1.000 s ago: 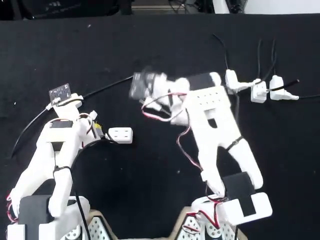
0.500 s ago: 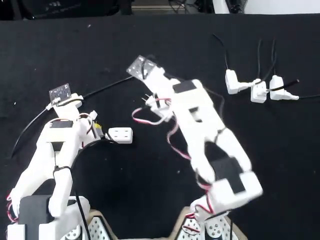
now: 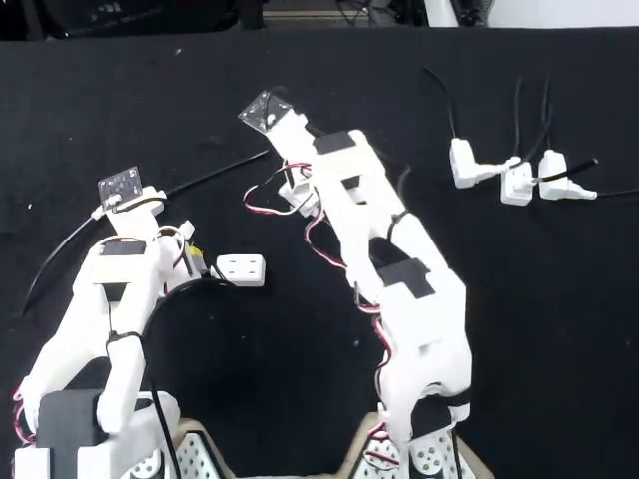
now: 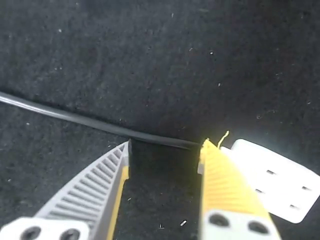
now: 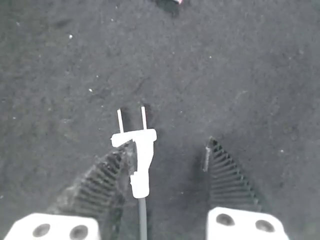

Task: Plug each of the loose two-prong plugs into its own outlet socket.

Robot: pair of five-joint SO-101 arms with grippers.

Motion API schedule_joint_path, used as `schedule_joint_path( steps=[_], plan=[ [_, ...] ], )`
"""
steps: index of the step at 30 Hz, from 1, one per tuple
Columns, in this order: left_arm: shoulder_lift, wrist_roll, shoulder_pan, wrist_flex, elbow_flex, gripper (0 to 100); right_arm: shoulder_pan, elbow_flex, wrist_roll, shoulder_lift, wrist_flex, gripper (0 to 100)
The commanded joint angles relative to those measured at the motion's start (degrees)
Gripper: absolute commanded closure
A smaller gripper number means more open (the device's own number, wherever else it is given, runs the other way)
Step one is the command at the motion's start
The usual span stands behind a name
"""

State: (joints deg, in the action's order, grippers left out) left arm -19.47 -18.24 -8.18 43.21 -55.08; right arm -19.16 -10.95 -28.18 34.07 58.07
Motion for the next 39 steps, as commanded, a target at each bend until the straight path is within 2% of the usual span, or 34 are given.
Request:
schedule_joint_path(
  steps=[1,6,12,19,25,27,29,34,39],
  plan=[
    [-2.02,-0.44,-0.4,-0.26,0.84,78,-0.79,-2.51,0.09,0.75,1.49,80.2],
    [-2.02,-0.44,-0.4,-0.26,0.84,78,-0.62,-2.95,0.0,-1.1,6.95,83.6],
    [-2.02,-0.44,-0.4,-0.26,0.84,78,-1.85,1.36,0.0,-7.34,10.37,79.3],
    [-2.02,-0.44,-0.48,-0.18,0.84,78,-2.64,7.87,0.53,-8.04,-0.53,79.3],
    [-2.02,-0.35,-0.48,-0.18,0.84,78,-2.2,9.1,0.53,-6.55,-4.75,79.6],
    [-2.02,-0.26,-0.48,-0.18,0.84,78,-1.49,9.19,0.53,-6.46,-4.75,84.8],
    [-2.02,-0.26,-0.48,-0.18,0.84,78,-1.05,9.1,0.62,-6.64,-4.84,98.5],
    [-2.02,-0.26,-0.48,-0.18,0.84,78,0.88,13.23,4.31,-12.18,-3.87,98.8],
    [-2.02,-0.18,-0.48,-0.18,0.75,78,2.02,25.27,4.48,-25.1,-0.53,98.8]
  ],
)
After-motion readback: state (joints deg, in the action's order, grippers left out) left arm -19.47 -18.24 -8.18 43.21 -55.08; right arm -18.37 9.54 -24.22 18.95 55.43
